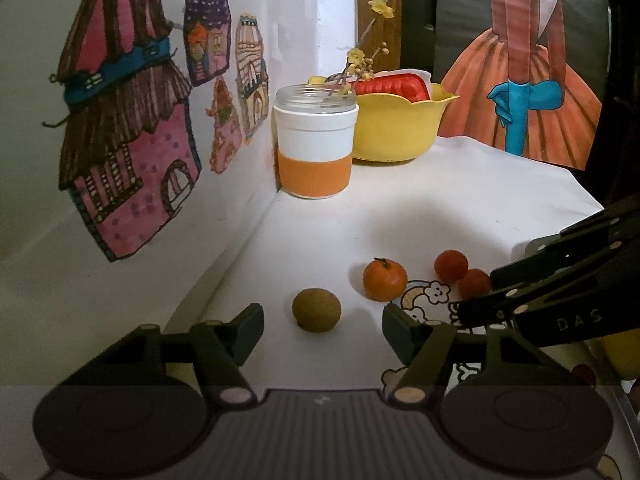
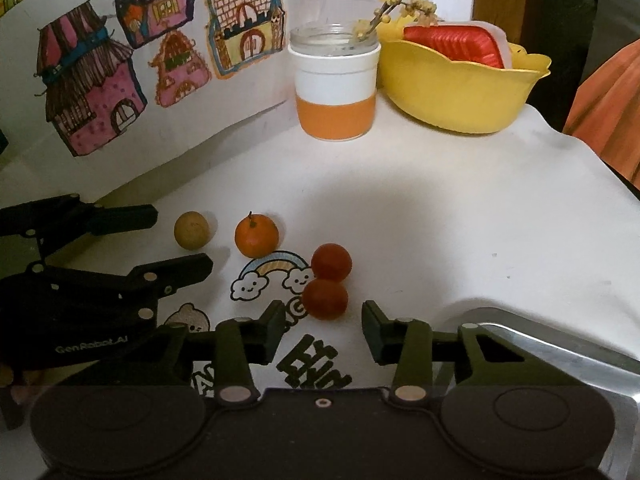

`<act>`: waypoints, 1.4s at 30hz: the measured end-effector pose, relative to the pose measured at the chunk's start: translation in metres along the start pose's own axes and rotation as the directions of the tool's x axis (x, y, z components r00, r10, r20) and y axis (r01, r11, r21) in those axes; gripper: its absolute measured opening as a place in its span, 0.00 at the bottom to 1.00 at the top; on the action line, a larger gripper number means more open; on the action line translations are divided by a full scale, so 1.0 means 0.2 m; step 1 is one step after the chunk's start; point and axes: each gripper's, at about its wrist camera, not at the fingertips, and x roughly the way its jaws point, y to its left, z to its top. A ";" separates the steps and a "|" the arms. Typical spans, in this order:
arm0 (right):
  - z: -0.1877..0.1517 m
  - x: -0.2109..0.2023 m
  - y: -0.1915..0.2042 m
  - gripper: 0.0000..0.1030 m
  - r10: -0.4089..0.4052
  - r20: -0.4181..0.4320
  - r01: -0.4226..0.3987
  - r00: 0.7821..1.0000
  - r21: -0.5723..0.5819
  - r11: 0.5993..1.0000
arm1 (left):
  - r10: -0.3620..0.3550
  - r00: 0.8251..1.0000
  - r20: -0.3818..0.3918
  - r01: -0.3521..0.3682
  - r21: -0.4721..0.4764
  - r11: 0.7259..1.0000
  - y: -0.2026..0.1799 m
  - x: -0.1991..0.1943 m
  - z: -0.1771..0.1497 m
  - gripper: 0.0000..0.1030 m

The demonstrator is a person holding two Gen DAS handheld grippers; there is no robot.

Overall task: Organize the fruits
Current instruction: 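Grasp a small brown round fruit with the left tool while the right tool grasps a cherry tomato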

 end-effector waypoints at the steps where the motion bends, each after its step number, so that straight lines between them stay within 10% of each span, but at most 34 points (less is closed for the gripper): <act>1: 0.00 0.00 0.00 0.39 -0.004 0.003 0.004 1.000 -0.002 1.000 | -0.001 1.000 -0.001 0.001 0.000 1.000 0.00 0.00 0.00 0.65; 18: 0.01 0.01 0.01 0.26 -0.019 0.010 0.019 1.000 -0.033 0.999 | -0.013 1.000 -0.007 0.012 -0.032 0.999 0.01 0.06 0.02 0.48; 22: 0.01 0.01 0.02 0.25 -0.017 0.016 0.017 1.000 -0.032 0.999 | 0.017 1.000 0.009 -0.017 -0.047 0.999 0.02 0.06 0.01 0.31; 42: -0.06 -0.16 0.02 0.25 0.004 0.092 -0.002 0.996 -0.016 1.000 | -0.005 1.000 0.020 0.007 -0.061 0.998 -0.04 -0.05 0.00 0.30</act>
